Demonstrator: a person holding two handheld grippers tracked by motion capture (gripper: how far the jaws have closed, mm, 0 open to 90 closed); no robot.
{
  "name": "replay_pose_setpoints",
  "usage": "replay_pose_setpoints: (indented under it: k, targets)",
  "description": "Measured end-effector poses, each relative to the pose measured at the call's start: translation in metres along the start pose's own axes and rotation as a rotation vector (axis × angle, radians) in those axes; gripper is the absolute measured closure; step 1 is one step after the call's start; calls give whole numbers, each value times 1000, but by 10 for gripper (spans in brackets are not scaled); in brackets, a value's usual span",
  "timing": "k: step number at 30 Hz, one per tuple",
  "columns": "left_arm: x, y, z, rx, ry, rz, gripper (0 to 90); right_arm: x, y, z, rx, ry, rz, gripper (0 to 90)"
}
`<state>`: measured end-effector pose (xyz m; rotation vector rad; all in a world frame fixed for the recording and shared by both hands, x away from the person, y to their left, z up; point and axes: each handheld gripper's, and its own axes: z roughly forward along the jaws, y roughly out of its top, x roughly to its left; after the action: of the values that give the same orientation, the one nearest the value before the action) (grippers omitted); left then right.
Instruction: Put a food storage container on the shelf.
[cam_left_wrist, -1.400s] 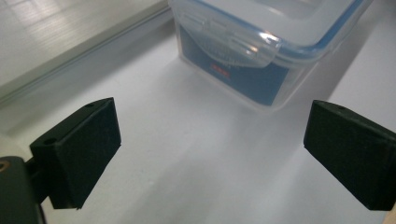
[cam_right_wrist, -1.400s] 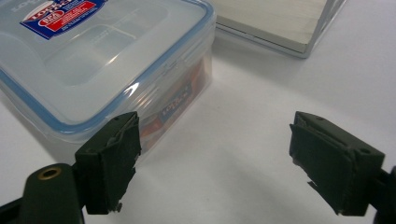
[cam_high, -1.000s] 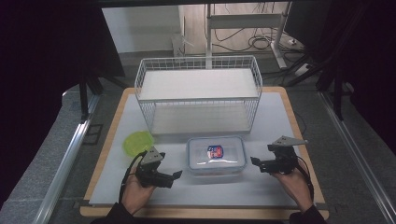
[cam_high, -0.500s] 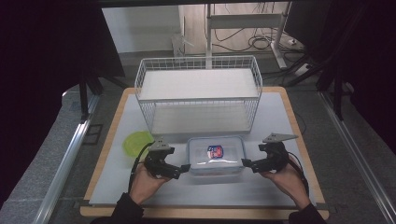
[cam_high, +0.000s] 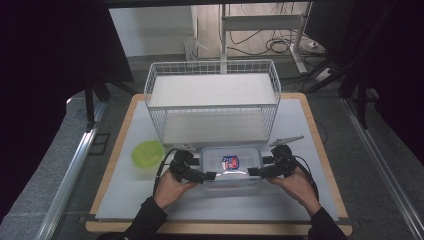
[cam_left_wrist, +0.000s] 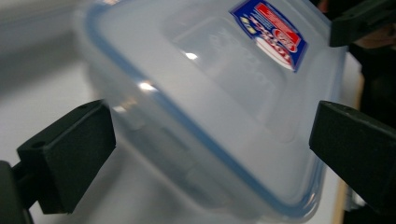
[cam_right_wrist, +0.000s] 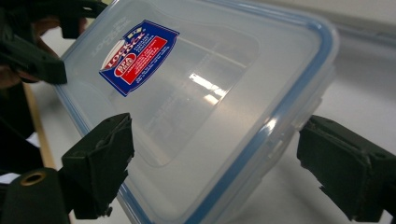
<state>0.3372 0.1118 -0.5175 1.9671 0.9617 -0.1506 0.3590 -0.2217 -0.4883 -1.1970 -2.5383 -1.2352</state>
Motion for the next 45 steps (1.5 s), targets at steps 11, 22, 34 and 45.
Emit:
replay_pose_setpoints:
  k: [11, 22, 34, 45]
  targets:
    - [-5, 1, -6, 53, -2, -14, 42, -8, -2, 1, 32, 74, 85, 149]
    - [-13, -13, -27, -28, -8, -15, 331, -3, -14, -21, -6, 96, 109, 381]
    - [-19, -30, -36, -121, -36, -78, 470, 0, -27, -32, -64, 128, 150, 497]
    - [-22, -26, -38, -146, 18, -80, 475, 9, -28, -33, -117, 97, 165, 525]
